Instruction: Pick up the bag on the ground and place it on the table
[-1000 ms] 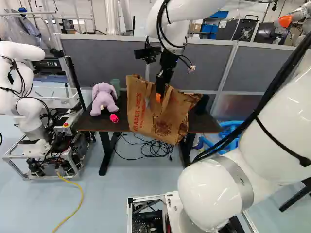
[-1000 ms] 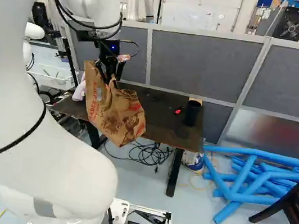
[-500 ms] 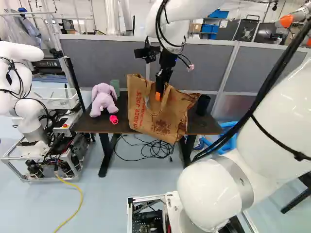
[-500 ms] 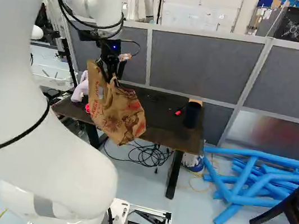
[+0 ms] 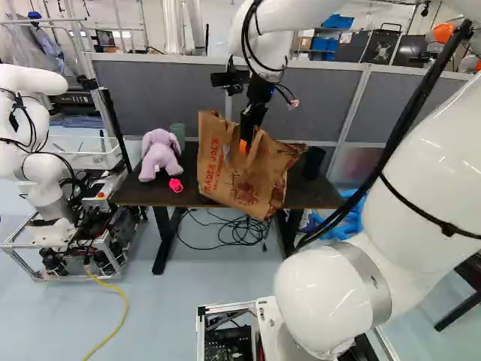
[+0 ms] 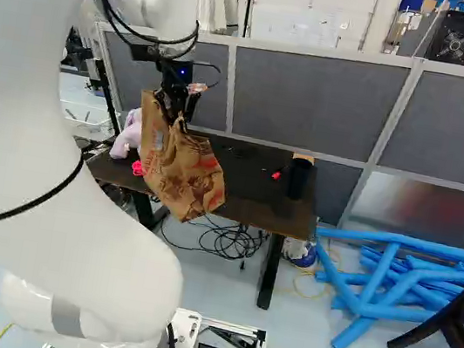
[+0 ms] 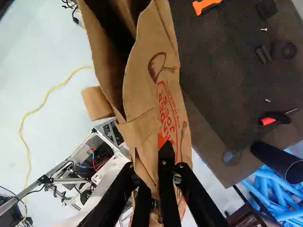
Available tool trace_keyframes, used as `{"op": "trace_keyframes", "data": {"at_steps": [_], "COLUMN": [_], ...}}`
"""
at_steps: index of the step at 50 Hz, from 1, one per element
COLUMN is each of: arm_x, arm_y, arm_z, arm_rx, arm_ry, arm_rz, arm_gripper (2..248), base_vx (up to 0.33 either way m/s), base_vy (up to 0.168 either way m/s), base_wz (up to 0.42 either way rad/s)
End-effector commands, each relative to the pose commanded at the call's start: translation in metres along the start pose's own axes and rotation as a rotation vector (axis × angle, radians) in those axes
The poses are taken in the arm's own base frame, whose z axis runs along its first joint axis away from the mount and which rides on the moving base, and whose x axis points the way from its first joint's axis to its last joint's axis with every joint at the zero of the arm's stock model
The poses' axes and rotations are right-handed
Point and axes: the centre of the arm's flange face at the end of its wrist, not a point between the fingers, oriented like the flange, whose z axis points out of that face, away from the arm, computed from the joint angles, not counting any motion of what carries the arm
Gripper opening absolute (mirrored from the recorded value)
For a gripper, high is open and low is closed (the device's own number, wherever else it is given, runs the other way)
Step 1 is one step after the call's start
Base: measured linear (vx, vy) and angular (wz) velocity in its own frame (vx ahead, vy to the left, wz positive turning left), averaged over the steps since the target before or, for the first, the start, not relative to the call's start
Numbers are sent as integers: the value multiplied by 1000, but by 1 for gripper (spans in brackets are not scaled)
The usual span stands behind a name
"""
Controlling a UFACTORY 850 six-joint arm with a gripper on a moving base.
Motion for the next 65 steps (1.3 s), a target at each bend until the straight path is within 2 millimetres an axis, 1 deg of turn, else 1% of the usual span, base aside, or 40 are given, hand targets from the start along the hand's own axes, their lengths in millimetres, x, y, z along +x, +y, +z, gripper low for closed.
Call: {"op": "trace_keyframes", "data": {"at_steps": [13, 40, 55, 65], "arm_x": [-4, -9, -4, 3], "arm_y": [18, 63, 85, 98], "arm_z": [-2, -4, -4, -4], "arm_rx": [-4, -55, -91, -113], "arm_ry": [9, 8, -22, -40], "arm_rz": [45, 103, 93, 78], "arm_gripper": [21, 21, 21, 21], "base_vx": [0, 0, 0, 0], "base_vy": [0, 0, 0, 0], "base_wz": [0, 0, 0, 0]}}
